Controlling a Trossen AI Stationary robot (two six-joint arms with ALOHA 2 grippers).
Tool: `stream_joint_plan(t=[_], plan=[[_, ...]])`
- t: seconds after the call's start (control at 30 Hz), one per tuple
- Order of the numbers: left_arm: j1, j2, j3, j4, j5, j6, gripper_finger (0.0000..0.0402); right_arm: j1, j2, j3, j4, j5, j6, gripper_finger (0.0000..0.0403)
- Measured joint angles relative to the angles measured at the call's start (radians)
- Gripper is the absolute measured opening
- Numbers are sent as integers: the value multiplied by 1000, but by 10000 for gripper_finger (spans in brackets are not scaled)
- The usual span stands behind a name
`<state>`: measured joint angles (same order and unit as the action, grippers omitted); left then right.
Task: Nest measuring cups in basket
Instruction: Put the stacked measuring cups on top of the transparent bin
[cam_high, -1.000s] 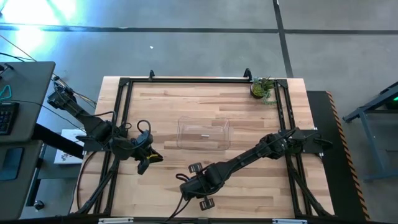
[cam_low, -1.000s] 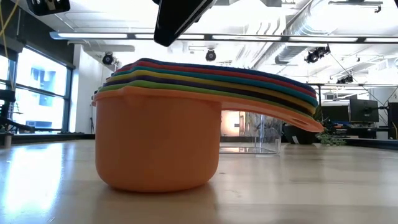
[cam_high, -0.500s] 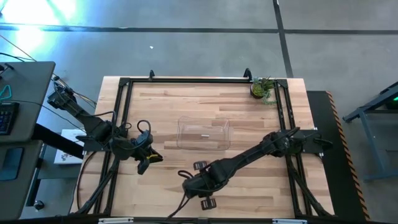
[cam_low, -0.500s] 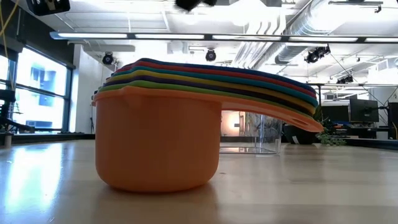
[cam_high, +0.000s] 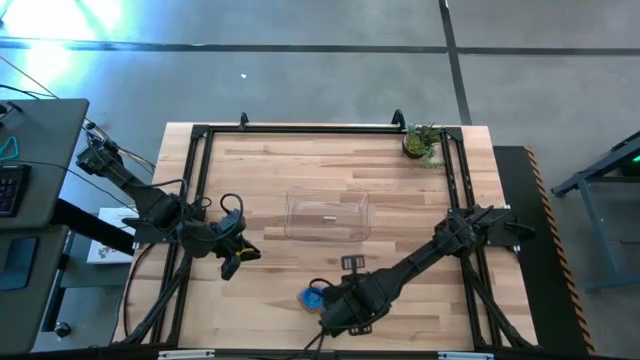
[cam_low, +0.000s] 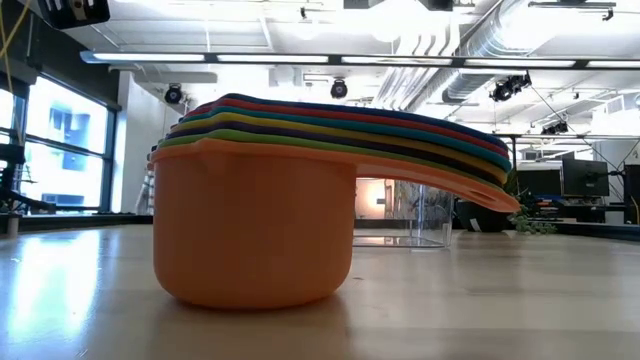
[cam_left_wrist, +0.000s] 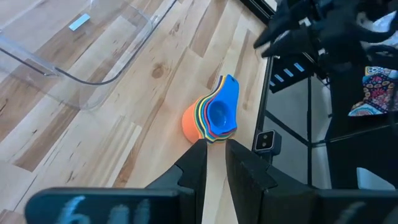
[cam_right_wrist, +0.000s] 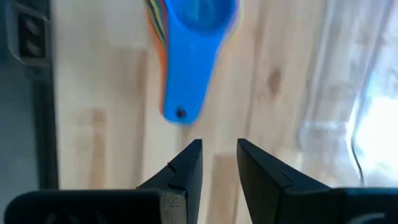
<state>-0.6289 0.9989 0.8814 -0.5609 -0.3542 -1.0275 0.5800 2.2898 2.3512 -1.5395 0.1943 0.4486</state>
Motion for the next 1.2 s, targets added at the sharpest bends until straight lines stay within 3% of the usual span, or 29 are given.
stream_joint_plan(t=[0.3,0.77,1.2], plan=[[0,0,0,0,3,-17,51,62,-17,-11,-32,18,107,92],[0,0,0,0,10,-19,51,140,-21,-15,-30,159,258,89],[0,-22,0,-39,41,9,51,153,-56,-279,-3,122,392,89]])
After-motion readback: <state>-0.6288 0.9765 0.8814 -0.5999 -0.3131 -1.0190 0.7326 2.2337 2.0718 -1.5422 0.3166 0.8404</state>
